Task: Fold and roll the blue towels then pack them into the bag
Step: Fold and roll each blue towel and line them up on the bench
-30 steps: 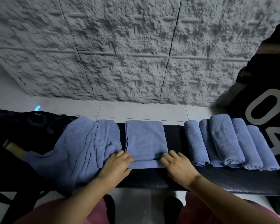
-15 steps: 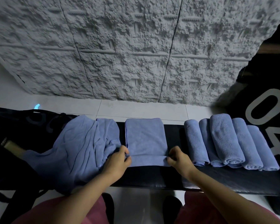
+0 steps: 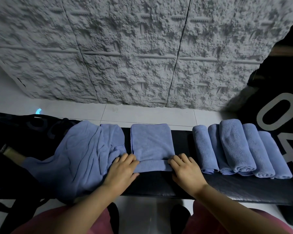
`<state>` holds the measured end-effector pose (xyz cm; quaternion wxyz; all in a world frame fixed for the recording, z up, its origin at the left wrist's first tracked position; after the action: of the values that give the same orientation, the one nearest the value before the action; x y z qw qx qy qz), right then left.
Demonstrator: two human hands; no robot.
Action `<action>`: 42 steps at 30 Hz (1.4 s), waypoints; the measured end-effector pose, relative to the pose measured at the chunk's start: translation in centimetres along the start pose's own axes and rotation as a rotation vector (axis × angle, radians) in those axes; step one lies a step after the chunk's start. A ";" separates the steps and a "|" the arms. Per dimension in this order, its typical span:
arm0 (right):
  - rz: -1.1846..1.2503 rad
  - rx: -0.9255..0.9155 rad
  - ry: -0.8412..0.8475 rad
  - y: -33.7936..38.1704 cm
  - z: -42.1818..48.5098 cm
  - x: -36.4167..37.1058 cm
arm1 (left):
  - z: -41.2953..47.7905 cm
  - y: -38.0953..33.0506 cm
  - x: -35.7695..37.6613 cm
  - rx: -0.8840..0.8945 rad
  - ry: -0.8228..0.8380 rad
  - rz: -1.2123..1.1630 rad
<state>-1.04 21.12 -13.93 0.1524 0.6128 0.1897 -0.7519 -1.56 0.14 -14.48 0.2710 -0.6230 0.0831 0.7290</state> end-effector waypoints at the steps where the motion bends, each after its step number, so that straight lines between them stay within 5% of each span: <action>1: 0.034 0.055 0.019 -0.3 0.0 0.2 | 0.0 0.2 0.0 -0.050 -0.003 -0.056; 9: 0.663 0.603 0.145 -3.0 -0.3 0.7 | 0.2 2.3 0.7 -0.593 0.029 -0.685; 15: 0.800 0.714 0.254 -3.3 -0.7 2.1 | 0.4 2.6 1.0 -0.670 0.080 -0.580; 19: 0.550 0.559 0.116 -2.9 0.2 0.2 | 0.9 2.0 -0.1 -0.512 -0.036 -0.398; 24: 0.132 0.093 -0.056 -0.9 0.8 -1.7 | 0.9 0.1 -0.8 -0.047 -0.136 -0.084; 29: 0.020 0.001 0.015 -0.6 0.6 -1.1 | 0.2 0.2 -0.3 -0.076 0.018 -0.053; 34: 0.201 0.234 0.126 -1.5 0.5 0.1 | 0.4 1.1 0.2 -0.265 -0.020 -0.374; 39: 0.632 0.587 0.169 -3.4 -0.2 0.6 | 0.2 2.1 0.9 -0.586 0.051 -0.737; 42: 0.727 0.669 0.218 -3.7 -0.4 1.1 | 0.4 2.4 1.2 -0.677 0.069 -0.767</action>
<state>-2.63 24.59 -14.76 0.1790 0.7293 -0.2723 -0.6015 -3.17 -1.37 -16.04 0.2993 -0.6851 -0.3833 0.5423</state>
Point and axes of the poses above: each hand's wrist, its own z-axis towards the middle knuckle, its own x-axis out of the palm, y = z × x, the point moved 6 cm from there along z, towards the middle knuckle, and after that the axes turned 5 degrees about -z, right-handed, at the moved point
